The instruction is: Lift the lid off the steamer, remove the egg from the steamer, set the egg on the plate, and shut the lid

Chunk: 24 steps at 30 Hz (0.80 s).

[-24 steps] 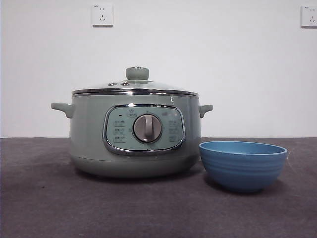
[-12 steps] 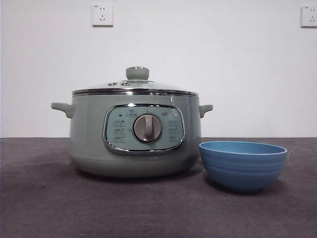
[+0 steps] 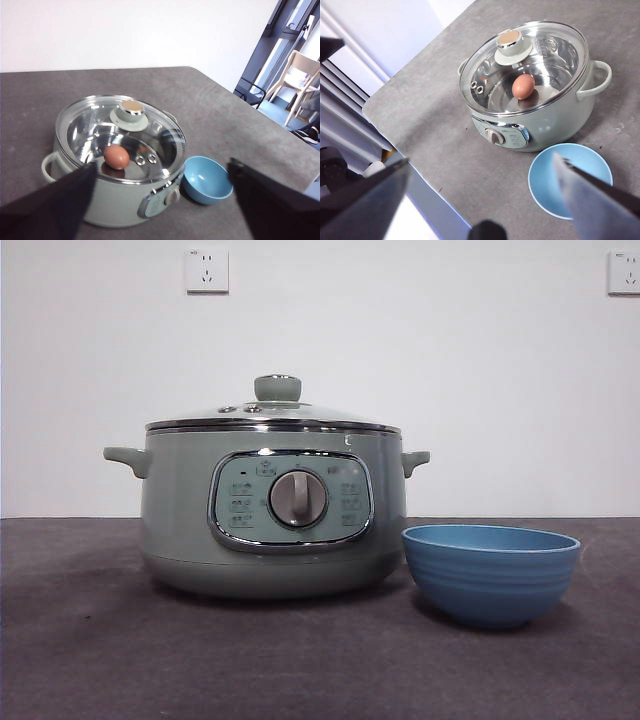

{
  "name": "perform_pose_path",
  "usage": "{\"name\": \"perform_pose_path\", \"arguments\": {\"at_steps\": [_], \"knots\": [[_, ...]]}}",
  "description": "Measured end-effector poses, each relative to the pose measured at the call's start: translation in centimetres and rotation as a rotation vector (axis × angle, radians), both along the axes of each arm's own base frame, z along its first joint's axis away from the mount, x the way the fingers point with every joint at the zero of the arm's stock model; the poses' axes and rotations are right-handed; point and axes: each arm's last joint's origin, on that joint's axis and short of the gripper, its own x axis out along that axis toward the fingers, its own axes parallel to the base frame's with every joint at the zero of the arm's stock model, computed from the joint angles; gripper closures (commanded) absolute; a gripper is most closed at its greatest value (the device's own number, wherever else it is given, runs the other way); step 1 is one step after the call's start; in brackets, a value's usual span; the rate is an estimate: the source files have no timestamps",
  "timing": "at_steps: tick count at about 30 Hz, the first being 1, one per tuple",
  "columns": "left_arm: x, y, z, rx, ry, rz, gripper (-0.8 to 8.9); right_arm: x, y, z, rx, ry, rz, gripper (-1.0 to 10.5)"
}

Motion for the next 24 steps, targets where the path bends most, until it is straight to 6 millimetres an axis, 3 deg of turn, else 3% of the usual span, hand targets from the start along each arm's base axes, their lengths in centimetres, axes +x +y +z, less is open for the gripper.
{"name": "perform_pose_path", "arguments": {"at_steps": [7,13,20,24], "knots": [[3.4,-0.6,2.2,0.002,0.009,-0.056,1.85,0.0,0.0,0.0,0.001,0.003,0.002,3.2],[7.6,-2.2,4.6,0.056,0.007,-0.096,1.85,0.1,0.0,-0.1,0.001,0.007,0.002,3.2],[13.1,-6.1,4.9,0.139,-0.014,-0.120,1.85,0.3,0.0,-0.1,0.000,0.015,0.002,3.2],[15.7,-8.4,3.8,0.189,-0.024,-0.112,1.86,0.6,0.0,-0.3,0.000,0.024,0.002,3.2]]}}
